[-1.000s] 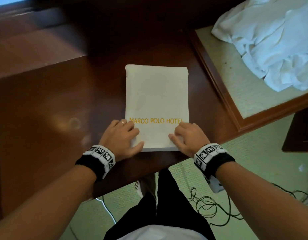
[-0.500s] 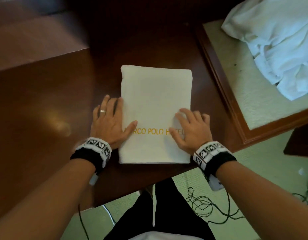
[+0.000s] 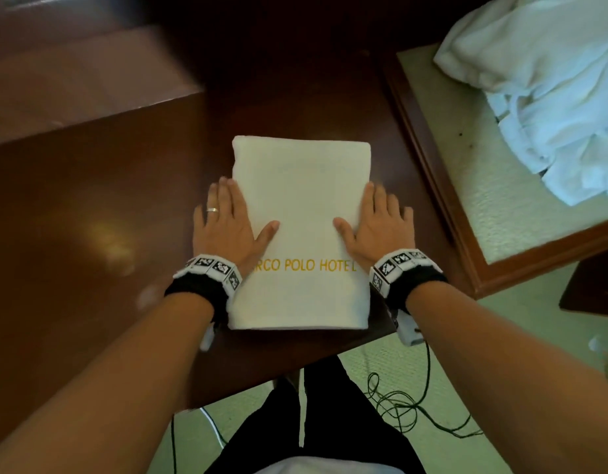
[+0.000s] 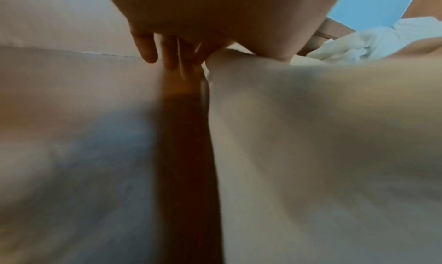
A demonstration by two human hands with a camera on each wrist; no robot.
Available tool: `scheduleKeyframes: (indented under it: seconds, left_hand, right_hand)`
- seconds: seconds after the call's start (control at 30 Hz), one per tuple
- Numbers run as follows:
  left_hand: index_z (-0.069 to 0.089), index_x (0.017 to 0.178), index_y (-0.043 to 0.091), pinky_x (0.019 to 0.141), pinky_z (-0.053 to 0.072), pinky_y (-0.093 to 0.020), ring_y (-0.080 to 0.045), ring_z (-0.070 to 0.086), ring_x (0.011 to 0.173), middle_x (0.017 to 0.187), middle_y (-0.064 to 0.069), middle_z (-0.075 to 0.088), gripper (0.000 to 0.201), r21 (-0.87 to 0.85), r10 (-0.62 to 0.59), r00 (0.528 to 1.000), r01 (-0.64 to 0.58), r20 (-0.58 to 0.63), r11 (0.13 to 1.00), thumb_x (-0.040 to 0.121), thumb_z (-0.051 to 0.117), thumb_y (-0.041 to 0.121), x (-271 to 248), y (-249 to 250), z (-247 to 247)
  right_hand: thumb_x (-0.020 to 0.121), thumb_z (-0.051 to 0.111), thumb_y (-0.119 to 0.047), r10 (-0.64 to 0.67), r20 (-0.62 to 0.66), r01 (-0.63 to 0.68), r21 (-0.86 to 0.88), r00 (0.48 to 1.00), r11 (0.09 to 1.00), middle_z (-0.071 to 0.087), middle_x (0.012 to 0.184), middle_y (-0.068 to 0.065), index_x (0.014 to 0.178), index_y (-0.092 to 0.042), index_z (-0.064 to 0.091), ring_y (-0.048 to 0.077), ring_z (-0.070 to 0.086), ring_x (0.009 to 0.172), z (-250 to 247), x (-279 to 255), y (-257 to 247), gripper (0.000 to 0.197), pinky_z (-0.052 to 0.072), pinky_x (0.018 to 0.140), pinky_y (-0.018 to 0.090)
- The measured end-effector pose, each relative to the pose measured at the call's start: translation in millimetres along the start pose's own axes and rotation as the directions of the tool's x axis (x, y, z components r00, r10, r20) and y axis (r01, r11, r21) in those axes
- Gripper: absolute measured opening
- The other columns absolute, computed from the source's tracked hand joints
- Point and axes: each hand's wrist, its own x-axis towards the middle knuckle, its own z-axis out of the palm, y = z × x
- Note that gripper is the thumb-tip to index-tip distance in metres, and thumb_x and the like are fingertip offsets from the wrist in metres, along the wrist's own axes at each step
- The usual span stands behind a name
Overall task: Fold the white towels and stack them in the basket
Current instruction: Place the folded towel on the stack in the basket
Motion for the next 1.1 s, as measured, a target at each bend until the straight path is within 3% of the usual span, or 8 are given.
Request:
scheduleKeyframes:
  seconds: [0.07,0.13,0.23,0.37,0.5,0.73,0.9,1.1]
  left_hand:
    - [0.023,0.152,0.002,0.110,0.030,-0.052,-0.038,0.034,0.139,0.153,-0.020,0.037,0.097,-0.024,-0.097,0.995,0.097,-0.006,0.995,0.091,0.029,0.077,-24.7,-0.1,1.4]
    - [0.042,0.135,0.007,0.098,0.036,-0.050,-0.036,0.051,0.120,0.130,-0.016,0.057,0.083,-0.046,-0.134,0.991,0.135,0.027,0.990,0.090,0.033,0.077,-50.3,1.4,5.1]
    - [0.048,0.121,0.009,0.092,0.041,-0.047,-0.037,0.058,0.113,0.123,-0.016,0.062,0.072,-0.204,-0.193,0.972,0.218,0.132,0.954,0.090,0.043,0.074,-73.6,2.0,16.1]
    - [0.058,0.113,0.005,0.082,0.049,-0.036,-0.036,0.063,0.111,0.118,-0.014,0.067,0.063,-0.563,-0.251,0.949,0.316,0.191,0.764,0.082,0.072,0.059,-85.6,-0.5,22.2]
    - [0.072,0.109,0.014,0.078,0.047,-0.028,-0.029,0.068,0.107,0.111,-0.007,0.074,0.042,-0.654,-0.154,0.968,0.248,0.198,0.715,0.082,0.078,0.046,-105.1,3.7,13.1]
    - [0.057,0.103,0.011,0.078,0.048,-0.035,-0.030,0.063,0.105,0.110,-0.007,0.067,0.044,-0.706,-0.081,0.997,0.054,-0.005,0.706,0.081,0.080,0.041,-136.5,41.5,-20.4]
    - [0.057,0.097,0.014,0.073,0.043,-0.032,-0.024,0.062,0.095,0.102,-0.002,0.067,0.044,-0.698,0.033,0.997,-0.075,-0.073,0.713,0.078,0.082,0.044,-135.3,95.8,-65.5]
    - [0.060,0.098,0.018,0.075,0.048,-0.031,-0.020,0.064,0.094,0.102,0.001,0.068,0.043,-0.698,0.170,0.970,-0.244,-0.174,0.673,0.074,0.082,0.046,-121.0,190.4,-111.3]
  right_hand:
    - [0.094,0.033,-0.066,0.051,0.025,-0.053,0.050,0.998,0.997,0.047,0.138,0.014,0.148,-0.005,0.027,0.035,0.052,0.116,5.1,-28.2,-2.2,0.081,0.042,0.093,0.048]
    - [0.094,0.033,-0.067,0.091,0.100,-0.103,0.116,0.991,0.988,0.054,0.125,0.011,0.137,-0.010,0.036,0.037,0.061,0.102,12.0,-57.0,-5.8,0.071,0.045,0.082,0.044]
    - [0.093,0.037,-0.068,0.161,0.173,-0.198,0.225,0.972,0.954,0.057,0.120,0.010,0.126,-0.013,0.041,0.039,0.062,0.100,20.9,-87.7,-13.1,0.064,0.044,0.078,0.043]
    - [0.082,0.061,-0.067,0.273,0.242,-0.358,0.469,0.931,0.807,0.062,0.121,0.010,0.118,-0.013,0.049,0.036,0.060,0.109,26.3,-104.8,-18.4,0.066,0.047,0.085,0.041]
    - [0.082,0.071,-0.054,0.267,0.327,-0.409,0.524,0.907,0.747,0.068,0.116,0.010,0.112,-0.011,0.064,0.033,0.063,0.106,18.4,-119.6,-20.4,0.053,0.046,0.078,0.032]
    - [0.087,0.070,-0.040,0.360,0.268,-0.444,0.646,0.893,0.621,0.062,0.122,0.015,0.117,-0.007,0.054,0.035,0.059,0.113,-25.9,-148.9,8.4,0.048,0.046,0.087,0.038]
    - [0.085,0.071,-0.040,0.421,0.166,-0.400,0.726,0.892,0.560,0.062,0.119,0.015,0.105,-0.008,0.054,0.034,0.059,0.110,-64.6,-169.8,59.3,0.041,0.044,0.081,0.034]
    - [0.083,0.073,-0.038,0.547,0.009,-0.298,0.845,0.837,0.443,0.064,0.109,0.008,0.114,-0.007,0.060,0.027,0.060,0.102,-110.4,-183.9,138.5,0.045,0.047,0.081,0.032]
